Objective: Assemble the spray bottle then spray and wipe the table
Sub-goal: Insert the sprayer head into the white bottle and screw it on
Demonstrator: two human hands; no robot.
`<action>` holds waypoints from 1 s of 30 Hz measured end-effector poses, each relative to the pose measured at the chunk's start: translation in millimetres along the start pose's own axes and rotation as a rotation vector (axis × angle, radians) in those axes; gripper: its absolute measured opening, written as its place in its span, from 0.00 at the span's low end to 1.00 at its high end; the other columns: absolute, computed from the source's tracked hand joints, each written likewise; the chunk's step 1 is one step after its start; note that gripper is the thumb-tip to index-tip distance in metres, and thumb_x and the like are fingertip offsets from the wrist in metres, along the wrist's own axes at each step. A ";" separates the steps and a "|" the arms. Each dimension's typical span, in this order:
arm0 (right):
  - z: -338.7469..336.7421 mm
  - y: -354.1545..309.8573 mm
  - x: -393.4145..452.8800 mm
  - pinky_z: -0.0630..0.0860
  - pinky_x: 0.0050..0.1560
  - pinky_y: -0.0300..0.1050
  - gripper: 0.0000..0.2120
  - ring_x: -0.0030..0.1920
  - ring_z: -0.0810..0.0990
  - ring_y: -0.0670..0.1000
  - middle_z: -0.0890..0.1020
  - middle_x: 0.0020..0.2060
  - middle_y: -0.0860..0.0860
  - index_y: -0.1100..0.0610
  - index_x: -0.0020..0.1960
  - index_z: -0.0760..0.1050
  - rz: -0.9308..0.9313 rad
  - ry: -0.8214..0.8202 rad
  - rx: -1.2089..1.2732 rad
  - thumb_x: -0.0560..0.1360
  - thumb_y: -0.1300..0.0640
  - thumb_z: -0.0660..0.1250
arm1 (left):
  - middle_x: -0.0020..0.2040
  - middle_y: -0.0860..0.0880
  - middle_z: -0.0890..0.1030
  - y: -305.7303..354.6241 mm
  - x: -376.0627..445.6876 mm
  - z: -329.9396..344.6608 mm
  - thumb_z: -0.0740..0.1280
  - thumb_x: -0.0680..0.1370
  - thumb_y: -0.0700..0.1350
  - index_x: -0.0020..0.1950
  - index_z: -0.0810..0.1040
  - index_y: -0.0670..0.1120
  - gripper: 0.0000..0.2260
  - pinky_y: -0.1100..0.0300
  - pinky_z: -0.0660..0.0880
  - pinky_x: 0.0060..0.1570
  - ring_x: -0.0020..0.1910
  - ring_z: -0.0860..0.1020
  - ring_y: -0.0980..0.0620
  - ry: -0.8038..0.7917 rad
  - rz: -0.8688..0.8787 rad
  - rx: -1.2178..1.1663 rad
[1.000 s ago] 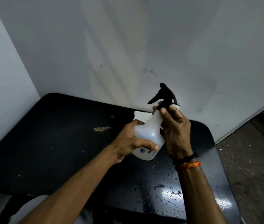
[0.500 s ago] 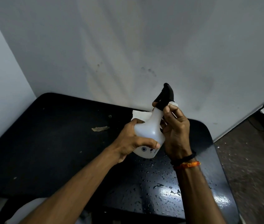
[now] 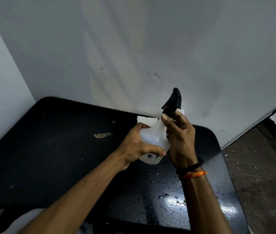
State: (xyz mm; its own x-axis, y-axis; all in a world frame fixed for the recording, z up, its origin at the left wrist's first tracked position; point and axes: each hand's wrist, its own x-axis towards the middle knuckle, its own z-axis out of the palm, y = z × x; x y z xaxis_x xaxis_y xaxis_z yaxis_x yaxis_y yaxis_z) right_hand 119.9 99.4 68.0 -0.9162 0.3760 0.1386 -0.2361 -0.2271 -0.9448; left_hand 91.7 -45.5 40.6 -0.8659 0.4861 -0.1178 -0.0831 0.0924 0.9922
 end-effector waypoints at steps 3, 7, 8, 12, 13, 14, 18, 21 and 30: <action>0.7 -1.8 -0.9 0.76 0.47 0.42 0.07 0.47 0.81 0.47 0.85 0.48 0.48 0.52 0.51 0.85 0.002 -0.062 0.125 0.76 0.55 0.70 | 0.51 0.52 0.80 1.9 1.2 -2.5 0.82 0.50 0.54 0.58 0.73 0.51 0.39 0.67 0.77 0.38 0.45 0.82 0.58 0.005 0.010 0.003; 1.0 -1.8 -1.7 0.73 0.50 0.44 0.11 0.49 0.80 0.49 0.84 0.52 0.52 0.56 0.53 0.83 0.045 -0.005 0.222 0.74 0.53 0.67 | 0.51 0.51 0.81 0.3 1.2 -3.4 0.83 0.50 0.51 0.59 0.73 0.50 0.39 0.68 0.77 0.37 0.42 0.82 0.60 -0.008 0.016 -0.008; 1.4 -1.6 -1.3 0.75 0.49 0.43 0.10 0.48 0.81 0.48 0.85 0.50 0.51 0.55 0.51 0.83 0.036 0.004 0.211 0.73 0.54 0.68 | 0.51 0.50 0.81 -0.3 1.2 -3.0 0.84 0.51 0.51 0.59 0.73 0.49 0.39 0.68 0.77 0.37 0.42 0.82 0.60 -0.009 0.020 -0.007; 4.2 -0.9 0.3 0.77 0.47 0.44 0.04 0.45 0.82 0.45 0.85 0.43 0.45 0.51 0.45 0.83 -0.025 0.020 0.112 0.74 0.59 0.71 | 0.52 0.50 0.81 -1.0 1.8 -2.4 0.83 0.51 0.52 0.59 0.73 0.50 0.40 0.67 0.78 0.38 0.44 0.82 0.59 -0.006 0.025 -0.003; 4.1 -0.8 0.7 0.76 0.48 0.46 0.04 0.45 0.82 0.46 0.84 0.43 0.45 0.50 0.44 0.82 -0.028 0.035 0.096 0.73 0.59 0.72 | 0.53 0.51 0.81 -0.8 2.2 -2.3 0.83 0.51 0.52 0.59 0.73 0.50 0.40 0.67 0.78 0.39 0.45 0.82 0.58 -0.003 0.028 0.000; 3.5 -0.5 1.3 0.76 0.49 0.47 0.03 0.46 0.82 0.46 0.84 0.43 0.45 0.51 0.44 0.81 -0.025 0.041 0.092 0.73 0.58 0.73 | 0.53 0.51 0.80 -0.6 2.5 -2.5 0.83 0.51 0.53 0.59 0.73 0.50 0.40 0.67 0.78 0.39 0.46 0.82 0.57 -0.002 0.031 0.007; 3.8 -2.0 0.8 0.74 0.48 0.48 0.05 0.46 0.79 0.49 0.81 0.45 0.48 0.53 0.48 0.79 0.006 -0.016 0.122 0.76 0.53 0.69 | 0.53 0.50 0.80 -0.1 3.4 -4.7 0.82 0.52 0.53 0.60 0.73 0.50 0.39 0.69 0.78 0.38 0.43 0.82 0.61 -0.004 0.030 -0.018; 5.5 -5.8 -1.4 0.72 0.49 0.49 0.09 0.45 0.78 0.49 0.83 0.46 0.48 0.50 0.49 0.83 0.044 -0.030 0.109 0.77 0.48 0.66 | 0.52 0.48 0.80 -0.7 3.6 -5.8 0.83 0.52 0.52 0.60 0.73 0.48 0.39 0.67 0.78 0.38 0.42 0.82 0.60 -0.016 0.029 -0.017; -1.0 -6.4 -2.0 0.74 0.61 0.57 0.14 0.62 0.80 0.52 0.83 0.61 0.54 0.53 0.57 0.83 0.049 -0.108 0.001 0.80 0.50 0.62 | 0.52 0.49 0.81 -1.5 2.8 -6.2 0.83 0.53 0.52 0.60 0.73 0.48 0.39 0.65 0.79 0.40 0.45 0.82 0.58 -0.053 0.042 0.011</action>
State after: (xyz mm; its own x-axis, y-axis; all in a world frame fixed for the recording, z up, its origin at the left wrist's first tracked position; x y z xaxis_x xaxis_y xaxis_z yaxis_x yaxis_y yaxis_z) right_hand 123.6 101.0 73.5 -0.9563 0.2653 0.1232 -0.1902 -0.2437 -0.9510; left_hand 86.3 -49.7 39.0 -0.8410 0.5353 -0.0781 -0.0412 0.0806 0.9959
